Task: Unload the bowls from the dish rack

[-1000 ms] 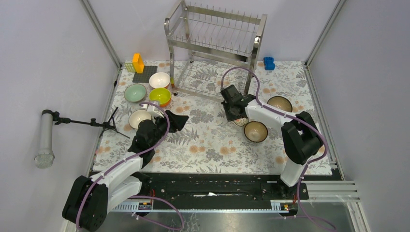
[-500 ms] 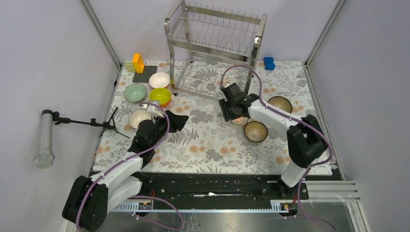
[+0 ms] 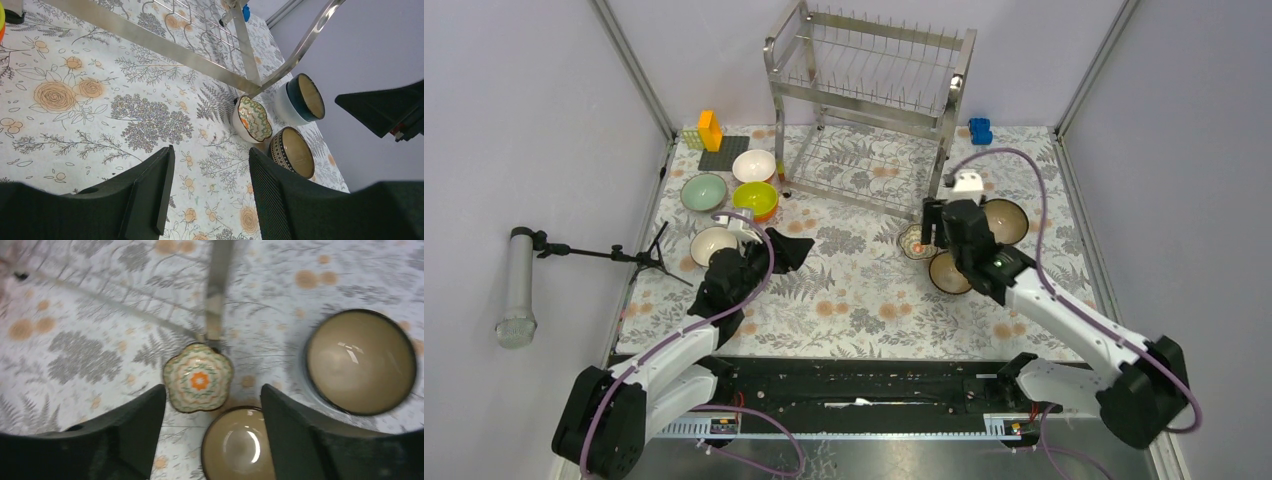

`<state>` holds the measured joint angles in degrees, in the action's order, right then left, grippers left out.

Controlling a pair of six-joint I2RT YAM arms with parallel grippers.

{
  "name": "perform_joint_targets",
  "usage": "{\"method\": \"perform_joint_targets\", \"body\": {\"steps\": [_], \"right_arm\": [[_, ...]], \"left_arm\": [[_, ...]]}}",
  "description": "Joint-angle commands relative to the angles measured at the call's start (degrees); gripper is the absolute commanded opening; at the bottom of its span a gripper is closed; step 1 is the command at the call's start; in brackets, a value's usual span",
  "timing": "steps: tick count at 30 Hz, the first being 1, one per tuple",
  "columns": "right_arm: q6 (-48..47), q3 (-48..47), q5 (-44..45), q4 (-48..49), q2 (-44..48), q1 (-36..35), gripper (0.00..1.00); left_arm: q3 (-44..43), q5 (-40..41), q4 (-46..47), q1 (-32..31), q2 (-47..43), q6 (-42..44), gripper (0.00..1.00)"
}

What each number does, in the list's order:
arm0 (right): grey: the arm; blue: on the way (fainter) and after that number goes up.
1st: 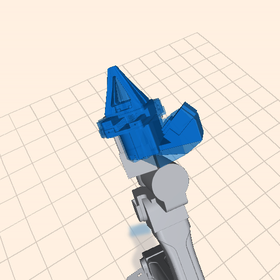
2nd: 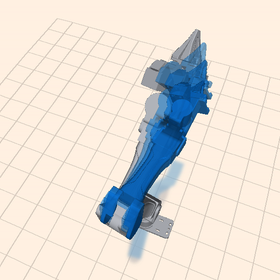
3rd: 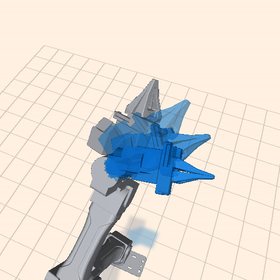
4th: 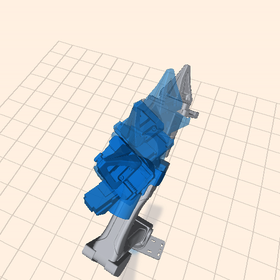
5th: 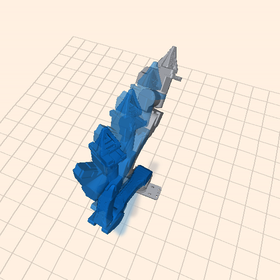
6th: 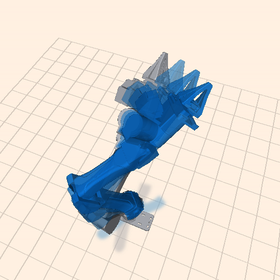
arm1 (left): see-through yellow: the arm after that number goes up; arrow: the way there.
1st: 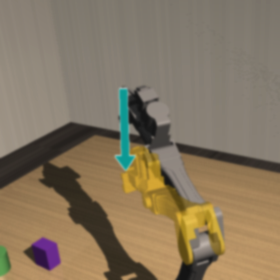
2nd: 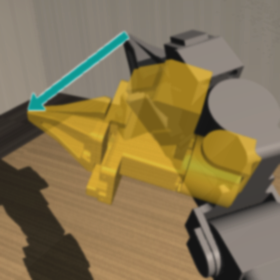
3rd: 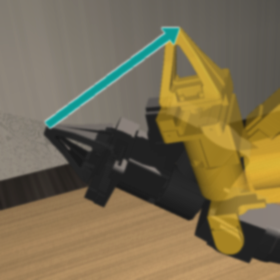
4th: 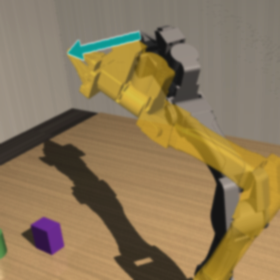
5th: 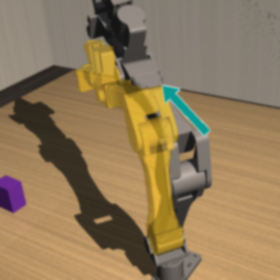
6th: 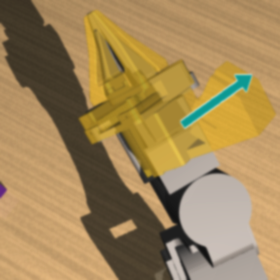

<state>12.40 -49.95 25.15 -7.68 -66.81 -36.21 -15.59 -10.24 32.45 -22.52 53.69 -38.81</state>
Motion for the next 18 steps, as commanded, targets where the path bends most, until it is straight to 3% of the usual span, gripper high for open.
{"method": "perform_joint_targets", "body": {"steps": [1,4,7,10,11,12,13,18], "right_arm": [[3.7,8.9,19.1,6.6,10.5,-0.1,0.85],[4.0,16.3,24.1,11.1,18.4,-0.1,0.99],[-1.3,23.5,25.2,19.8,23.3,0.1,1.0],[-8.4,28.6,20.0,27.0,25.6,0.4,1.0],[-9.3,29.3,18.9,27.6,26.2,1.0,1.0],[-9.7,29.6,17.8,27.8,26.7,2.2,1.0],[-9.8,30.0,16.1,27.7,27.3,4.1,1.0],[-11.5,34.4,3.7,33.5,27.2,14.1,1.0]], "left_arm": [[0.6,0.2,1.8,-0.2,-1.4,1.1,0.61],[0.8,-0.1,2.5,-0.2,-1.7,1.2,0.61],[1.2,-0.1,2.8,-0.2,-2.5,1.6,0.61],[2.0,0.1,3.0,-0.2,-4.4,1.7,0.63],[2.4,0.3,3.3,-0.2,-5.2,1.6,0.74],[2.9,0.6,3.7,-0.2,-6.0,1.5,0.91],[3.3,1.2,3.7,-0.2,-6.7,1.4,0.98],[4.3,5.2,2.0,-0.2,-10.6,0.3,0.99]]}}
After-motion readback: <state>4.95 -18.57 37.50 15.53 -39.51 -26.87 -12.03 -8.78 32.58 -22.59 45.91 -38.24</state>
